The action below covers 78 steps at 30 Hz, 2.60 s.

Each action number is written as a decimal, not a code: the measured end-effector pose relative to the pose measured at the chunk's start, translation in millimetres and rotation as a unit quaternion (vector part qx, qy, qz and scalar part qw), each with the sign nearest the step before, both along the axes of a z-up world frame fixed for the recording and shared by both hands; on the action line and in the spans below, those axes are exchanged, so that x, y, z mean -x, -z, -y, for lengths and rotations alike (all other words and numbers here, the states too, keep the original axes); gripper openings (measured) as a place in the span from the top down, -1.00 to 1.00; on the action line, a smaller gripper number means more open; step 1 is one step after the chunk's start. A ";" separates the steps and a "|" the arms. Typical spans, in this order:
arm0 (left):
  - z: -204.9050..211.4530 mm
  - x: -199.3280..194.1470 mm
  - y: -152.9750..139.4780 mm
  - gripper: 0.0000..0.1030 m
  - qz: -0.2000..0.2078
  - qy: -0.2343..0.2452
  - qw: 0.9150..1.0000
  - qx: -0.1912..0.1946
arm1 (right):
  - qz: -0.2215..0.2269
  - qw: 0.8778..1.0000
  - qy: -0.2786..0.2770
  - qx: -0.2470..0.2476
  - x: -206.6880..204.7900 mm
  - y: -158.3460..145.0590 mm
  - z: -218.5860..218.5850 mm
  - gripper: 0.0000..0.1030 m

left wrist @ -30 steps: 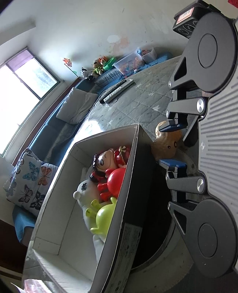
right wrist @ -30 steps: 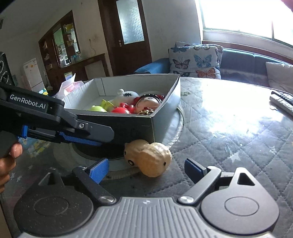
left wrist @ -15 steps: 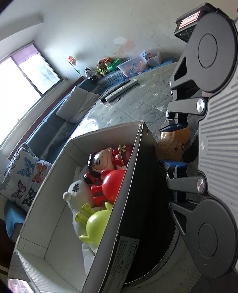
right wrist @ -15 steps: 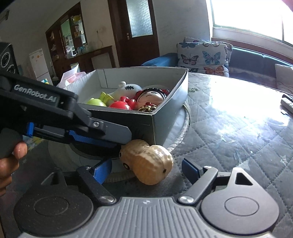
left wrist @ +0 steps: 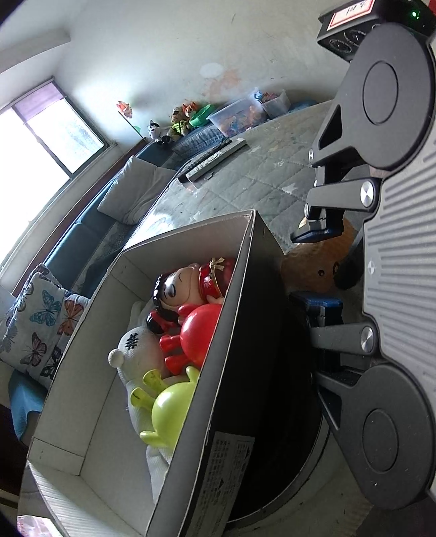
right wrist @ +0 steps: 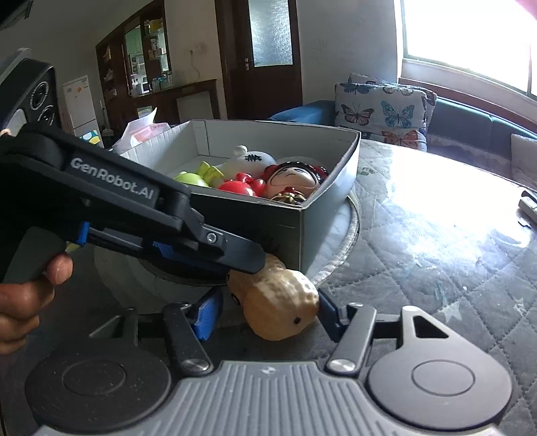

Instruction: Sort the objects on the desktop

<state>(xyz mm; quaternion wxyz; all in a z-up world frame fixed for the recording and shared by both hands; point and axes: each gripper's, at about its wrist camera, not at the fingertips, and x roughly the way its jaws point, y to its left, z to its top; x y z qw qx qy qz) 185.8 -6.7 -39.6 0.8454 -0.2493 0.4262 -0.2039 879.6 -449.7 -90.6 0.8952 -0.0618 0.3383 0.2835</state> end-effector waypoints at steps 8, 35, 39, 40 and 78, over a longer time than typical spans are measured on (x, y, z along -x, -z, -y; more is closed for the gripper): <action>-9.0 21.5 -12.4 0.35 0.018 0.008 1.000 0.006 | 0.005 1.000 -0.005 -0.006 20.6 -11.4 1.6 -0.01; -65.1 -48.0 -51.3 0.35 0.062 -0.053 0.996 0.045 | 0.046 0.998 -0.044 -0.026 -64.9 -60.8 -75.9 0.13; -69.2 -53.4 -43.7 0.35 0.055 -0.057 0.996 0.045 | 0.042 0.998 -0.046 -0.021 -72.5 -53.1 -82.5 0.13; -70.1 -53.6 -42.6 0.35 0.054 -0.057 0.996 0.045 | 0.043 0.998 -0.043 -0.023 -72.7 -51.3 -81.9 0.13; -65.1 70.1 -62.4 0.31 0.112 -0.089 0.981 -0.128 | 0.001 0.999 0.024 -0.044 16.0 -50.3 -54.0 -0.93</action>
